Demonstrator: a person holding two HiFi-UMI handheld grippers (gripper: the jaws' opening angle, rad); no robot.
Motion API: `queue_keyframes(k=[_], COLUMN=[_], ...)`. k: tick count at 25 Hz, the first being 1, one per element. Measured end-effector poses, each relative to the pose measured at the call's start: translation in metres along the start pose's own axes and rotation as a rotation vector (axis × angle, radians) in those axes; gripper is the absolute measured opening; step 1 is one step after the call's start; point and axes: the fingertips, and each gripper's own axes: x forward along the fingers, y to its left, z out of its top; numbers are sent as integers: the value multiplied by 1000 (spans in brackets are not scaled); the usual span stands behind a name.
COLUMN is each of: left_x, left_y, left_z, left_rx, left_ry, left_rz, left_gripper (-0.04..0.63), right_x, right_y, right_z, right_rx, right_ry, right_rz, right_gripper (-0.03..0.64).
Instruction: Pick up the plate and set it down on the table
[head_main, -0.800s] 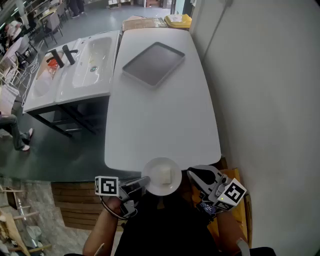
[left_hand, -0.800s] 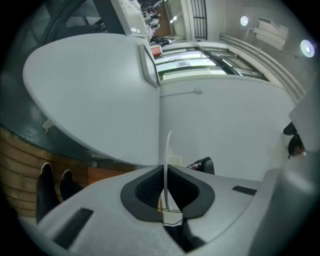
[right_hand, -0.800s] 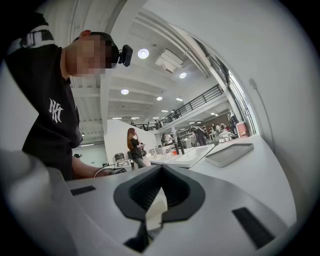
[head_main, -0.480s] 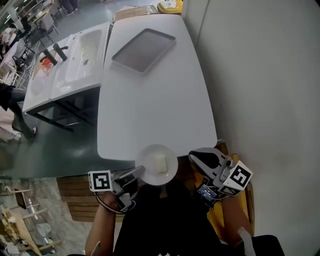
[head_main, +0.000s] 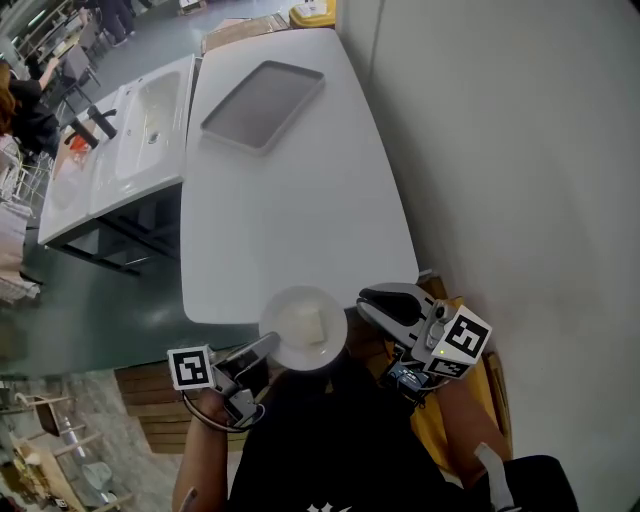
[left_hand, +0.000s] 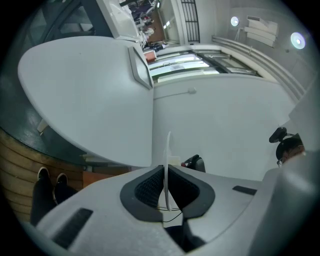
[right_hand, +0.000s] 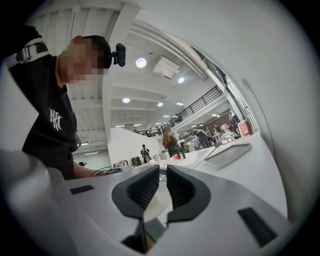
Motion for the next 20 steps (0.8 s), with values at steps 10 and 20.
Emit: queue_keyframes(k=[10, 20], left_x=[-31, -62], left_y=[-29, -29], left_z=[15, 33], left_rx=[11, 34], left_ry=[15, 12], left_rz=[-75, -105], left_gripper=[14, 14], right_x=[17, 65], right_y=[18, 43], right_z=[2, -37], right_rx=[97, 272], right_ry=[32, 149], right_rz=[-71, -79], right_gripper=[153, 153])
